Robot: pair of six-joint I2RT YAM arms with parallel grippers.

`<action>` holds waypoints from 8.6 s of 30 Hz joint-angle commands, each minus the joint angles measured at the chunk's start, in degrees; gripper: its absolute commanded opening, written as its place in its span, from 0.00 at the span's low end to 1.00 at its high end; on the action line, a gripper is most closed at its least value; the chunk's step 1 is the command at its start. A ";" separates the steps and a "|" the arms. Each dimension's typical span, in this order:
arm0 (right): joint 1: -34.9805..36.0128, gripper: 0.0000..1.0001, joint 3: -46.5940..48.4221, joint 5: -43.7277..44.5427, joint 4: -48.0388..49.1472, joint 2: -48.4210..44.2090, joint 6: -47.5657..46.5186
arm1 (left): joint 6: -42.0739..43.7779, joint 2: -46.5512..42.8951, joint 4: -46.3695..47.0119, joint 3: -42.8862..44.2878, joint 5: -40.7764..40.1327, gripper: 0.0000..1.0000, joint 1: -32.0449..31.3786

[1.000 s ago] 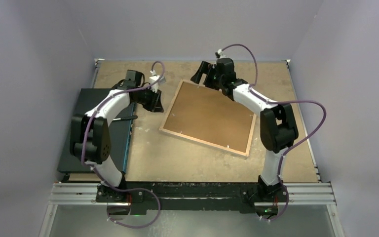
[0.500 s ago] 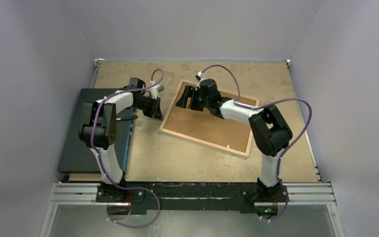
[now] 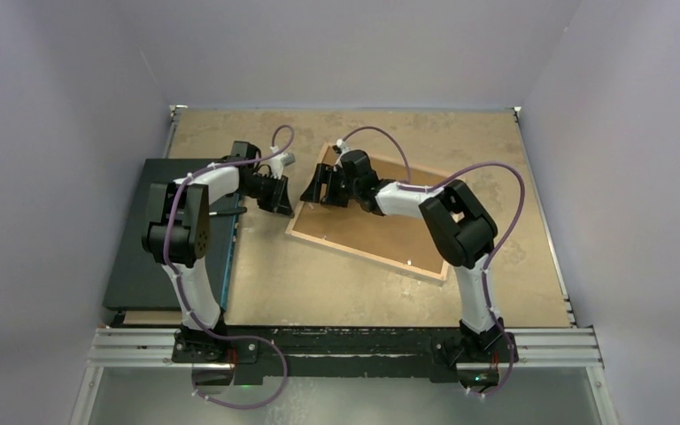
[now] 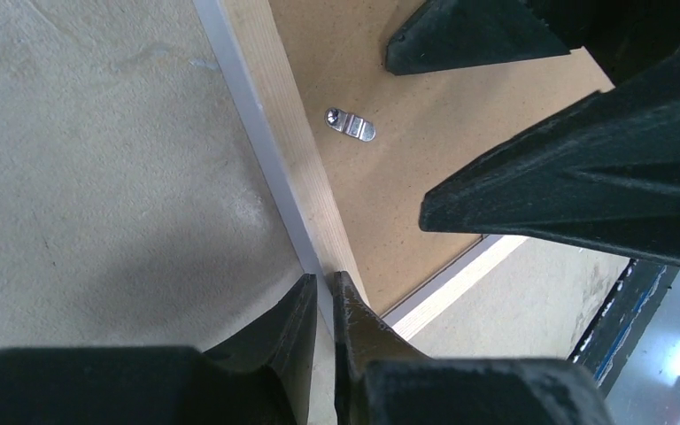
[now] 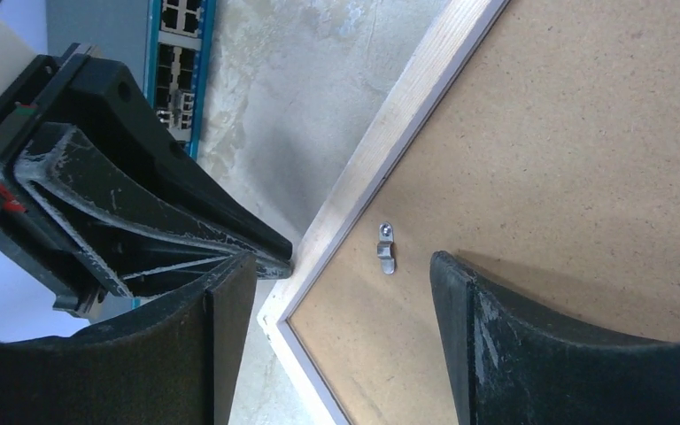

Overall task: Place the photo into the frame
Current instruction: Adjust the photo frame at the center of the board, then install the photo frame at the center of the board, then turn over the photo frame at the center of the board.

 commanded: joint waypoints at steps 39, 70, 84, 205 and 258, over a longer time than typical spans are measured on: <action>3.45 0.69 3.17 -3.81 3.46 5.81 7.83 | -0.52 -0.72 3.92 -2.58 -0.69 0.06 -0.95; 6.63 0.68 -2.01 12.29 8.86 5.10 14.53 | -1.13 -1.69 4.49 -3.52 -0.23 0.05 -0.96; 5.72 0.67 -13.86 11.17 26.83 0.47 20.91 | -1.86 -2.39 5.15 -4.69 -0.90 0.05 -0.96; 18.93 0.55 -18.65 31.85 -19.69 -19.27 -35.35 | 15.20 -38.02 -11.20 2.01 -10.35 0.91 2.48; 17.95 0.00 9.71 -2.21 -35.15 -25.72 -28.21 | 93.86 -62.95 7.98 -37.00 -12.14 0.36 -11.72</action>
